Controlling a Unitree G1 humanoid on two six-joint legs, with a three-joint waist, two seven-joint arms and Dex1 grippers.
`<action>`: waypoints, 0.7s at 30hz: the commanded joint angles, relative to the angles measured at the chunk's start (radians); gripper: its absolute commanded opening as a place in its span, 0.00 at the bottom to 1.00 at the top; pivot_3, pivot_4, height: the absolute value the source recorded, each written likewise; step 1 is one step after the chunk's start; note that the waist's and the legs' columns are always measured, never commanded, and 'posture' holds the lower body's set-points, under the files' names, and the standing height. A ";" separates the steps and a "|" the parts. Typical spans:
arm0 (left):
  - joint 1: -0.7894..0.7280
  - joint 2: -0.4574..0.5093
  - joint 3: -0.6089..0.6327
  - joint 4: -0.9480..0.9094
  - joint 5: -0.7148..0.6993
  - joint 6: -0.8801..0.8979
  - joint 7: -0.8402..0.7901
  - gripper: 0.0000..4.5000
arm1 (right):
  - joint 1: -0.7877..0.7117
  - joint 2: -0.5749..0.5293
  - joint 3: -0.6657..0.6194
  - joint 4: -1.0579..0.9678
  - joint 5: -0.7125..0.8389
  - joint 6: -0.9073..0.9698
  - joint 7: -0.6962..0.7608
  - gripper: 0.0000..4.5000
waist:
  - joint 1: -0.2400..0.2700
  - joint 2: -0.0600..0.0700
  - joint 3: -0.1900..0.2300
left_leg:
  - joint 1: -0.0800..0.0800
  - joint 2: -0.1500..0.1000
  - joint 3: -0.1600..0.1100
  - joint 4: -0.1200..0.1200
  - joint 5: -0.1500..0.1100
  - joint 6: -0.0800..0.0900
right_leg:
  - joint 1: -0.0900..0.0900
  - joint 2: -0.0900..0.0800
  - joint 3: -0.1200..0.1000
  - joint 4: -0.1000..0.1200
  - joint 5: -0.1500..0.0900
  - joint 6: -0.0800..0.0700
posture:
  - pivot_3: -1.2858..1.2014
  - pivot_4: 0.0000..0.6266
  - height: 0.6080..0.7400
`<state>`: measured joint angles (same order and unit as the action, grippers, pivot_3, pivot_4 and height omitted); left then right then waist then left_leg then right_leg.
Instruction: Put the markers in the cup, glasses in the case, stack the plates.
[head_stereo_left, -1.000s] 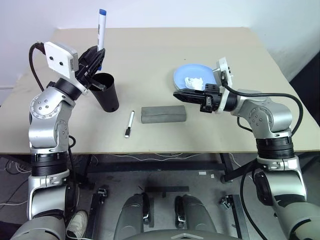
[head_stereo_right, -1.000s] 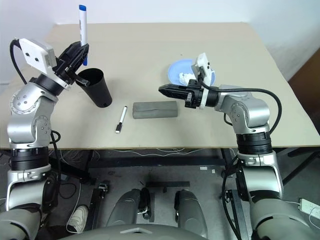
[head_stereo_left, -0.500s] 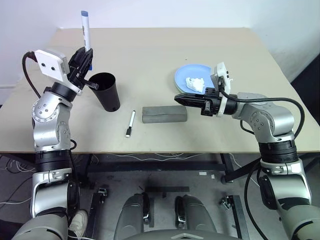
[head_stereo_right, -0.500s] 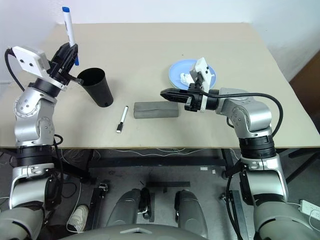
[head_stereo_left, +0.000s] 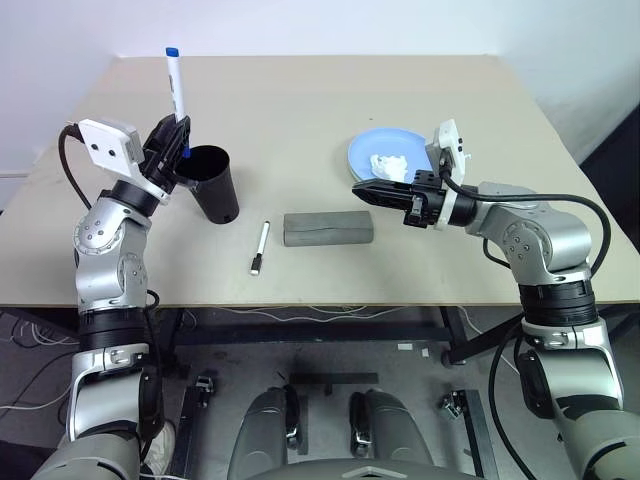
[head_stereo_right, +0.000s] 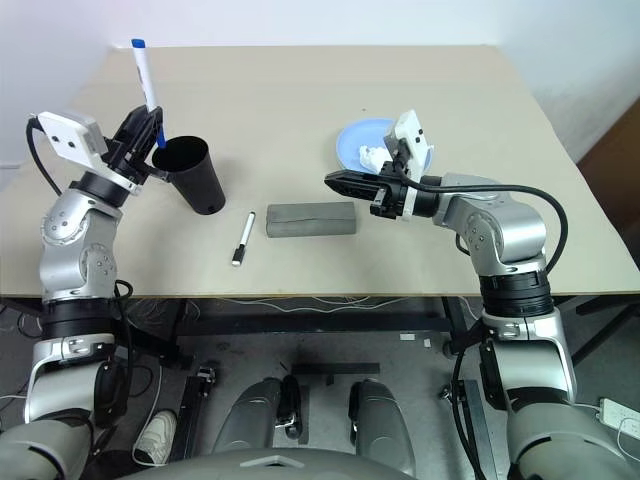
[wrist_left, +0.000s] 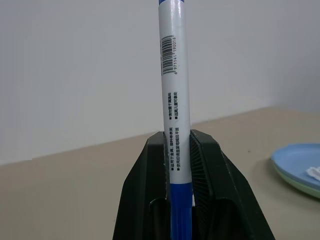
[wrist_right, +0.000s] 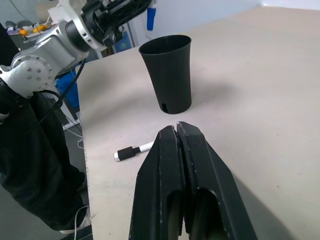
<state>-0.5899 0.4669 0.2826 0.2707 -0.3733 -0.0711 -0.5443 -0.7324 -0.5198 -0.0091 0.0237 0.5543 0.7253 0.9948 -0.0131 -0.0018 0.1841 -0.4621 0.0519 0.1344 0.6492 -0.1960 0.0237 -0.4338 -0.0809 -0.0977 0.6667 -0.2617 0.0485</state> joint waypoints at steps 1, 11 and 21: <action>-0.005 0.006 0.011 -0.018 0.003 -0.021 0.001 0.06 | -0.022 -0.007 -0.023 -0.004 0.008 -0.022 0.000 0.01 | 0.001 0.000 0.000 | 0.000 0.000 0.000 0.000 0.000 0.000 | 0.000 0.000 0.000 0.000 0.000 0.000 | 0.52 0.24 0.77; 0.017 0.012 0.007 -0.051 -0.012 0.013 -0.016 0.73 | -0.028 -0.006 -0.019 0.010 0.004 -0.031 0.000 0.01 | 0.000 0.000 0.000 | 0.000 0.000 0.000 0.000 0.000 0.000 | 0.000 0.000 0.000 0.000 0.000 0.000 | 0.52 0.24 0.77; 0.083 0.047 0.028 -0.223 -0.129 0.190 -0.067 0.88 | -0.033 -0.001 -0.014 0.017 0.010 -0.022 0.002 0.01 | -0.001 0.000 0.000 | 0.000 0.000 0.000 0.000 0.000 0.000 | 0.000 0.000 0.000 0.000 0.000 0.000 | 0.52 0.24 0.77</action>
<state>-0.5073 0.4832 0.2853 0.1189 -0.4601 0.0752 -0.5975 -0.7356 -0.5197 -0.0078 0.0473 0.5533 0.7123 0.9942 -0.0140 -0.0018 0.1841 -0.4621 0.0520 0.1343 0.6491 -0.1960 0.0238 -0.4338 -0.0812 -0.0977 0.6666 -0.2617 0.0485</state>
